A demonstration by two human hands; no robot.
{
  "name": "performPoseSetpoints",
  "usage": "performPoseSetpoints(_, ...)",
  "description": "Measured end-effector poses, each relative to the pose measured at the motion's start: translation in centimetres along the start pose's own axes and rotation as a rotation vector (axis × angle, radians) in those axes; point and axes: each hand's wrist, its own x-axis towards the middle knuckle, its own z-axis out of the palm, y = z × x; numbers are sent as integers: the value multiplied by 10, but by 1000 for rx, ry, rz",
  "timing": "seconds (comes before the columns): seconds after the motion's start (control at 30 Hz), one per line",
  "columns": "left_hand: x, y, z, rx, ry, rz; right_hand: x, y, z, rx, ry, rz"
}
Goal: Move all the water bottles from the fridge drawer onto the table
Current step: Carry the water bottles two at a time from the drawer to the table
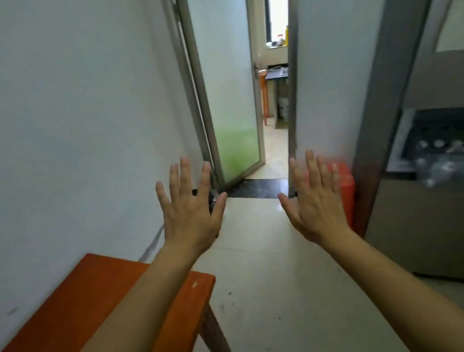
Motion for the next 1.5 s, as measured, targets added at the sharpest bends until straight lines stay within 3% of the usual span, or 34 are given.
performPoseSetpoints(0.3, 107, 228, 134, -223, -55, 372, -17, 231, -7, -278, -80, 303)
performPoseSetpoints(0.53, 208, 407, 197, -374, -175, 517, 4, 384, -48, -458, -39, 501)
performPoseSetpoints(0.67, 234, 496, 217, -431, -257, 642, -12, 452, -75, -463, 36, 729)
performPoseSetpoints(0.87, 253, 600, 257, -441, -338, 774, -35, 546, -87, -449, 69, 913)
performPoseSetpoints(1.03, 281, 667, 309, -369, -410, 747, -20, 640, -60, -380, -4, 921)
performPoseSetpoints(1.23, 326, 729, 349, -262, -708, 544, 34, 745, -29, -233, -240, 795)
performPoseSetpoints(1.5, 359, 770, 388, -250, -801, 418, 99, 835, 4, -117, -444, 638)
